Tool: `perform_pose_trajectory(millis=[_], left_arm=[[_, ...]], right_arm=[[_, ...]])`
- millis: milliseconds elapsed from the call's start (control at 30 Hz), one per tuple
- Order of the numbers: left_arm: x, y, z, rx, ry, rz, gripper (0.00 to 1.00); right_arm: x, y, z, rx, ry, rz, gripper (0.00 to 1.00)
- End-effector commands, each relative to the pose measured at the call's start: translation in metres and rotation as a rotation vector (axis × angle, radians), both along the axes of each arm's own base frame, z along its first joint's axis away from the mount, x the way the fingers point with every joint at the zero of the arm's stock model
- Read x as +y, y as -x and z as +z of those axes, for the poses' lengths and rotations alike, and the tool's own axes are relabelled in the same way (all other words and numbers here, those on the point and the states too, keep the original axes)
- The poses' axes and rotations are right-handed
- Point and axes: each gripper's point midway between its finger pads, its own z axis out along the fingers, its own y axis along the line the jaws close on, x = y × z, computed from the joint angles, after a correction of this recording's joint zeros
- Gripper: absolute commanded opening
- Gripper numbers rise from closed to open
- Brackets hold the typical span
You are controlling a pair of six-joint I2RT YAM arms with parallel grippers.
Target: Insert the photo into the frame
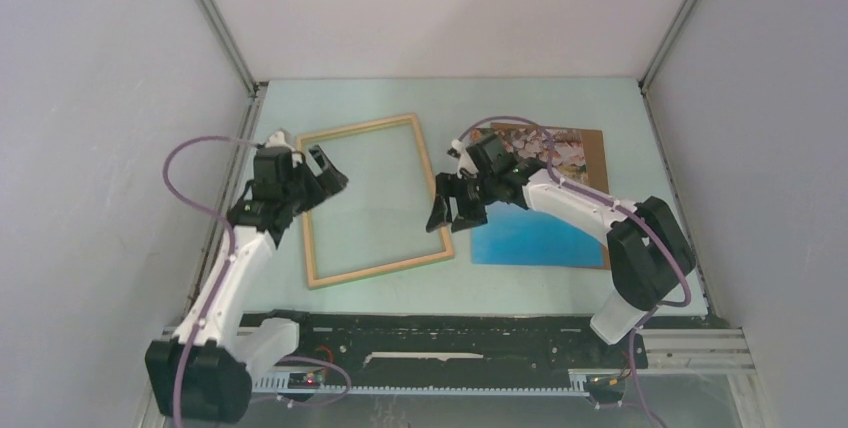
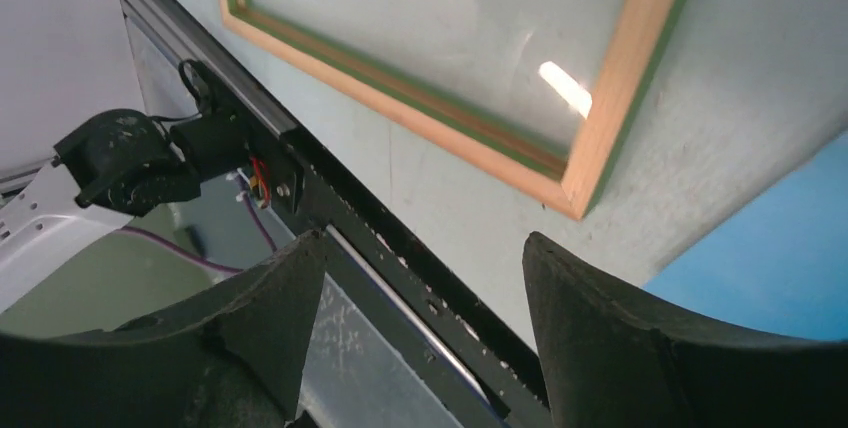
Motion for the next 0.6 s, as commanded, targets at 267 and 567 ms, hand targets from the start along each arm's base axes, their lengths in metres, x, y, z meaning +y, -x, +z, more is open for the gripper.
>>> perform_pose_trajectory(millis=[267, 567], left_arm=[[-0.024, 0.079, -0.022, 0.004, -0.001, -0.125, 1.0], [0.097, 0.057, -0.052, 0.044, 0.013, 0.564, 1.0]], right_arm=[[-0.016, 0.04, -0.044, 0.182, -0.071, -0.113, 0.76], [0.006, 0.02, -0.071, 0.232, -0.175, -0.313, 0.8]])
